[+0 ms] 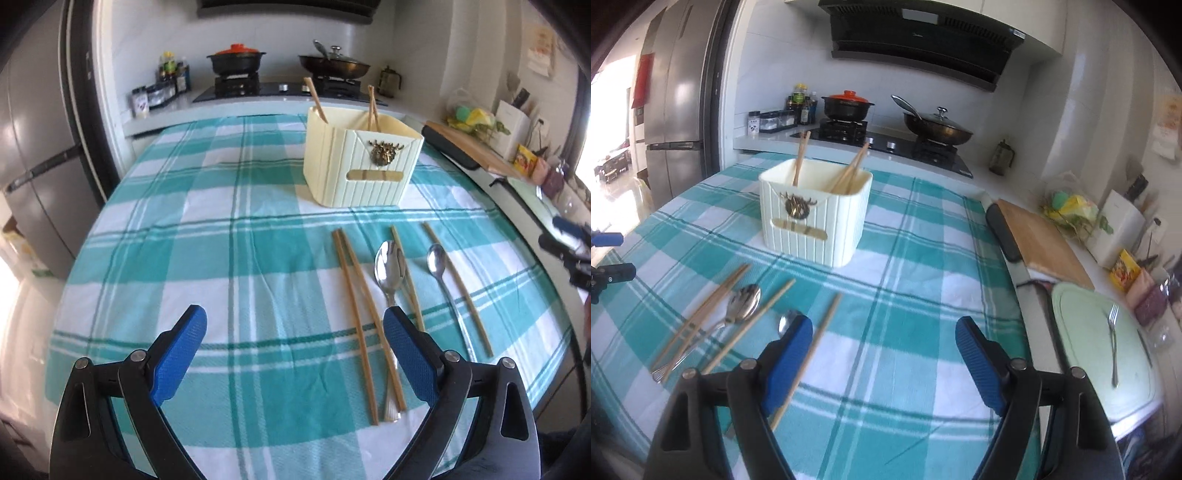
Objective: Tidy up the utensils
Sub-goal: 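Withdraw both open tools from the caddy and move them over the loose chopsticks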
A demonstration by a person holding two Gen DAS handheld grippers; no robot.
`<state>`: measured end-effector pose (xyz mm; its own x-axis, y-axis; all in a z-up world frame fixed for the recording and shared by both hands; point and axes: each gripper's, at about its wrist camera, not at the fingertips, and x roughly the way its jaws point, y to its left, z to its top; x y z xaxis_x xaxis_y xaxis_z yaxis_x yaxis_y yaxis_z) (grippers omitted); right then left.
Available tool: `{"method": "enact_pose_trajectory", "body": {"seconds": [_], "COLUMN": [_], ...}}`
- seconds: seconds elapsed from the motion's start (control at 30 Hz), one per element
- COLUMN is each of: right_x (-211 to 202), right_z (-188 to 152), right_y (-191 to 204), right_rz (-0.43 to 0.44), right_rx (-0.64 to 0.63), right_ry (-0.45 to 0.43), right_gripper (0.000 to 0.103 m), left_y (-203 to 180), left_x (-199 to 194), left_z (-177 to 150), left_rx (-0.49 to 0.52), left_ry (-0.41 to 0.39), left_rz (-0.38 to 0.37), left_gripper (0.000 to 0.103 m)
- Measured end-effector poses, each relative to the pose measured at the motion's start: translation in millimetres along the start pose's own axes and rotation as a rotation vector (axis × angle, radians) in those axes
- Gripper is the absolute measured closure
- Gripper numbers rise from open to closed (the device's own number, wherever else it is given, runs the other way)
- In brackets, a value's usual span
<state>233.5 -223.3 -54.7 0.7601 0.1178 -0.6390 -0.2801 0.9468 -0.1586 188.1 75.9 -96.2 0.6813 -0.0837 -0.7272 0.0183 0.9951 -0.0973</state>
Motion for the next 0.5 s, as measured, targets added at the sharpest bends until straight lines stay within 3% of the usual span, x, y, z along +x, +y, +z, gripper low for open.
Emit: {"method": "enact_pose_trajectory", "body": {"seconds": [0.27,0.5], "right_x": [-8.0,-4.4], "right_z": [-53.9,-69.0], "right_y": [11.3,-1.5], "right_rz": [-0.008,-0.052], "right_rx": [0.124,0.217], "right_ry": [0.018,0.012], "right_gripper": [0.021,0.018], "left_y": [-1.9,-10.6], "left_x": [-6.1,-6.3], "left_z": [-11.2,-22.2], "left_rx": [-0.02,0.004], "left_ry": [-0.068,-0.121], "left_rz": [0.019,0.039], "left_gripper": [0.006,0.006]}}
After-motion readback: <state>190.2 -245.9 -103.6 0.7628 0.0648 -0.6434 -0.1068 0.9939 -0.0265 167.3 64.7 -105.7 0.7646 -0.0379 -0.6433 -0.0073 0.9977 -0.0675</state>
